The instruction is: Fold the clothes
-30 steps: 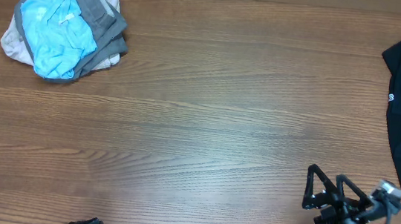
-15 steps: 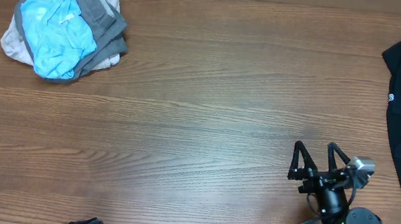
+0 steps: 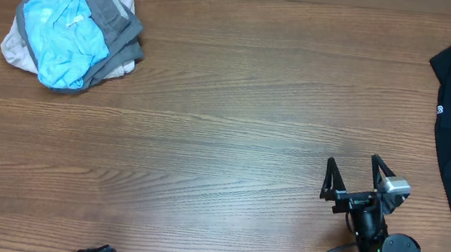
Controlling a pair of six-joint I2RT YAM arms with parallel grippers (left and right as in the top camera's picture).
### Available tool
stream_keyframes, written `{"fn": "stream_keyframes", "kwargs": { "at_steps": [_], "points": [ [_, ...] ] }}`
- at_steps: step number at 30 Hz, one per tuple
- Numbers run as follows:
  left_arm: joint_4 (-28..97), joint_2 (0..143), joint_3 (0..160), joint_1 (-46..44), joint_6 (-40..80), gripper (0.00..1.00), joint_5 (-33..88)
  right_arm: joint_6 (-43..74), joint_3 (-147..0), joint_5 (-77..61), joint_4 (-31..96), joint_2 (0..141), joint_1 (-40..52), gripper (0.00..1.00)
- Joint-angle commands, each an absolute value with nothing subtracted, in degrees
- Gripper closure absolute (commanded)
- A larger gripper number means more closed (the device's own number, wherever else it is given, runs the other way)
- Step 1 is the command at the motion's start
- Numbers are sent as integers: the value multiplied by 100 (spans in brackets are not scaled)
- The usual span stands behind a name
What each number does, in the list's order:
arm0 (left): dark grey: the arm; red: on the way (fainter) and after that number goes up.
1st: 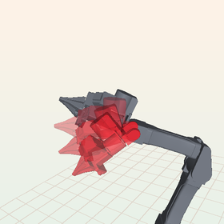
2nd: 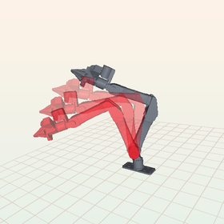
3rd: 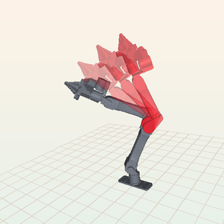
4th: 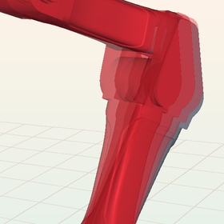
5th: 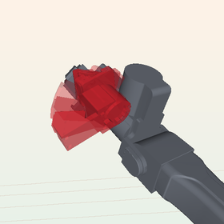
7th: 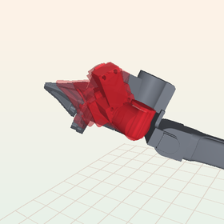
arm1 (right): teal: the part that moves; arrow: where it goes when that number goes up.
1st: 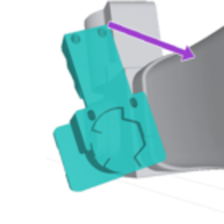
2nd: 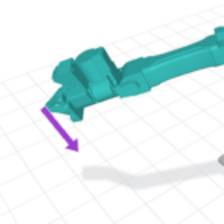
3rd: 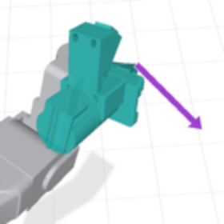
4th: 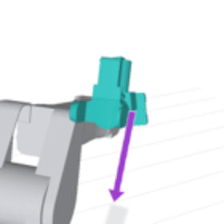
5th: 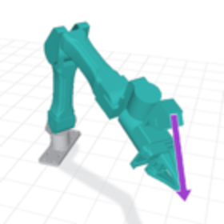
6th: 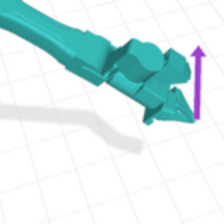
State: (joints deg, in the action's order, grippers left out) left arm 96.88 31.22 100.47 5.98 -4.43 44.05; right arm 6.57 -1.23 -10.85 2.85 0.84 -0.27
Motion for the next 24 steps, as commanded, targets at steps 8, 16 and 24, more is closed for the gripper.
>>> {"fn": "stream_keyframes", "kwargs": {
  "at_steps": [8,16,24],
  "points": [
    [9679,3068,10016,565,-366,0,4390,563,-45,-854,412,16,-5,0],
    [9677,3068,10016,565,-366,0,4390,578,-45,-858,399,16,-5,0],
    [9679,3068,10016,565,-366,0,4390,578,-47,-858,399,16,-5,0]
  ]
}}
